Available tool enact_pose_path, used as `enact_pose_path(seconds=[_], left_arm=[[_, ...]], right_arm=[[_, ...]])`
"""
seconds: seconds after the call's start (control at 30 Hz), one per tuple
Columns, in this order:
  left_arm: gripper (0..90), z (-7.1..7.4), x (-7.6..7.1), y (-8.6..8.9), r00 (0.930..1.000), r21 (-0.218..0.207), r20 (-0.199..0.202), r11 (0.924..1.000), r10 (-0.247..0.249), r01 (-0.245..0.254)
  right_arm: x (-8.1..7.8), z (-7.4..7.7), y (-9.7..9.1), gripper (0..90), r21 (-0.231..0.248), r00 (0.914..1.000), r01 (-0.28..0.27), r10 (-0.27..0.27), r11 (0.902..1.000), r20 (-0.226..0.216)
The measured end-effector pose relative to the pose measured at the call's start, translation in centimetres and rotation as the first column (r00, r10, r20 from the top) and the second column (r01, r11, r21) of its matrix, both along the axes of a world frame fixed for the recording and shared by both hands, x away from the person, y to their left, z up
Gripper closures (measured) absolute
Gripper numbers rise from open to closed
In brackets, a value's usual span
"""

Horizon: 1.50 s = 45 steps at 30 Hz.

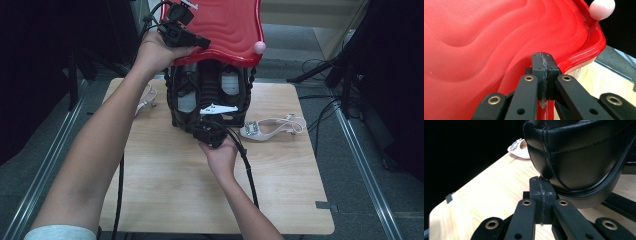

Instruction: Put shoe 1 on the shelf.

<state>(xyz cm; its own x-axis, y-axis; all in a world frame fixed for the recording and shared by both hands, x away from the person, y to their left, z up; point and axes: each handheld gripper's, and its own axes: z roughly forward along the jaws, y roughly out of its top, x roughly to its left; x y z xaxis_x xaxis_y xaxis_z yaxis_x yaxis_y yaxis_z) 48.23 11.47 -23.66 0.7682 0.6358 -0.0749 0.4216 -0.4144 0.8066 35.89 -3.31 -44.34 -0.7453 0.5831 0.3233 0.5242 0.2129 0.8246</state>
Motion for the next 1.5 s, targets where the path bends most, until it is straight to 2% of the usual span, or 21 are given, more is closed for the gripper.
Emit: enact_pose_path(seconds=[0.1,0.2,0.3,0.43,0.53,0.57,0.67,0.73,0.83,0.9,0.93,1.1,1.23,1.33,1.4,1.43,1.5], left_arm=[[90.0,0.0,0.0,0.0,1.0000,0.002,-0.003,1.0000,0.001,-0.001],[90.0,0.0,0.0,0.0,1.0000,0.002,-0.002,1.0000,0.001,-0.001],[90.0,0.0,0.0,0.0,1.0000,0.003,0.001,1.0000,0.001,-0.001],[90.0,0.0,0.0,0.0,1.0000,0.002,0.000,1.0000,0.001,-0.001],[90.0,0.0,0.0,0.0,1.0000,0.002,0.000,1.0000,0.002,-0.002],[90.0,0.0,0.0,0.0,1.0000,0.004,0.001,1.0000,0.000,0.000],[90.0,0.0,-0.1,0.0,1.0000,0.003,0.001,1.0000,0.002,-0.002],[90.0,0.0,-0.1,0.0,1.0000,0.002,0.003,1.0000,0.002,-0.002],[90.0,0.0,-0.1,0.0,1.0000,0.003,0.004,1.0000,0.002,-0.002],[90.0,0.0,-0.1,0.0,1.0000,0.001,0.004,1.0000,0.004,-0.004],[90.0,0.0,-0.1,0.0,1.0000,0.002,0.006,1.0000,0.004,-0.004],[89.9,0.0,-0.1,0.0,1.0000,0.004,0.006,1.0000,0.003,-0.003],[89.5,0.0,-0.2,0.0,0.9999,0.003,0.010,1.0000,0.009,-0.009],[89.0,0.1,-0.1,0.0,0.9999,-0.001,-0.010,0.9999,0.011,-0.011],[87.1,0.1,0.0,0.0,0.9997,-0.015,-0.020,0.9998,0.014,-0.014],[85.1,0.2,-0.1,0.1,0.9995,-0.024,-0.026,0.9995,0.019,-0.020],[71.7,0.3,-0.1,0.2,0.9978,-0.053,-0.060,0.9981,0.028,-0.031]], right_arm=[[0.2,0.3,-0.2,90.0,-0.020,0.9995,0.032,-0.032,0.9993,0.008],[1.0,0.6,-0.6,90.0,-0.015,0.9986,0.052,-0.052,0.9985,-0.005],[1.7,0.9,-0.7,90.0,-0.027,0.9976,0.070,-0.069,0.9972,0.006],[2.7,1.4,-0.5,90.0,-0.056,0.9952,0.095,-0.093,0.9939,0.031],[3.6,1.7,-0.2,90.0,-0.055,0.9934,0.113,-0.112,0.9920,0.021],[3.9,1.8,-0.2,90.0,-0.050,0.9927,0.120,-0.120,0.9914,0.017],[4.8,1.8,-0.1,90.0,0.006,0.9921,0.120,-0.120,0.9927,-0.037],[5.2,1.9,0.3,90.0,-0.006,0.9914,0.126,-0.126,0.9920,-0.034],[5.6,1.9,0.7,90.0,0.006,0.9919,0.123,-0.123,0.9924,-0.033],[6.1,1.6,1.0,90.0,0.054,0.9922,0.109,-0.105,0.9925,-0.066],[6.3,1.5,1.1,90.0,0.061,0.9927,0.105,-0.100,0.9927,-0.067],[6.9,1.0,2.3,90.0,0.029,0.9928,0.093,-0.090,0.9952,-0.078],[6.3,0.9,2.0,90.0,0.071,0.9961,0.060,-0.055,0.9956,-0.070],[5.3,1.3,1.4,90.0,0.052,0.9982,0.031,-0.028,0.9982,-0.054],[4.7,1.5,1.0,90.0,0.058,0.9982,0.024,-0.021,0.9980,-0.057],[4.5,1.5,0.6,90.0,0.061,0.9982,0.016,-0.013,0.9980,-0.058],[3.8,1.7,0.0,90.0,0.066,0.9985,0.006,-0.003,0.9978,-0.054]])
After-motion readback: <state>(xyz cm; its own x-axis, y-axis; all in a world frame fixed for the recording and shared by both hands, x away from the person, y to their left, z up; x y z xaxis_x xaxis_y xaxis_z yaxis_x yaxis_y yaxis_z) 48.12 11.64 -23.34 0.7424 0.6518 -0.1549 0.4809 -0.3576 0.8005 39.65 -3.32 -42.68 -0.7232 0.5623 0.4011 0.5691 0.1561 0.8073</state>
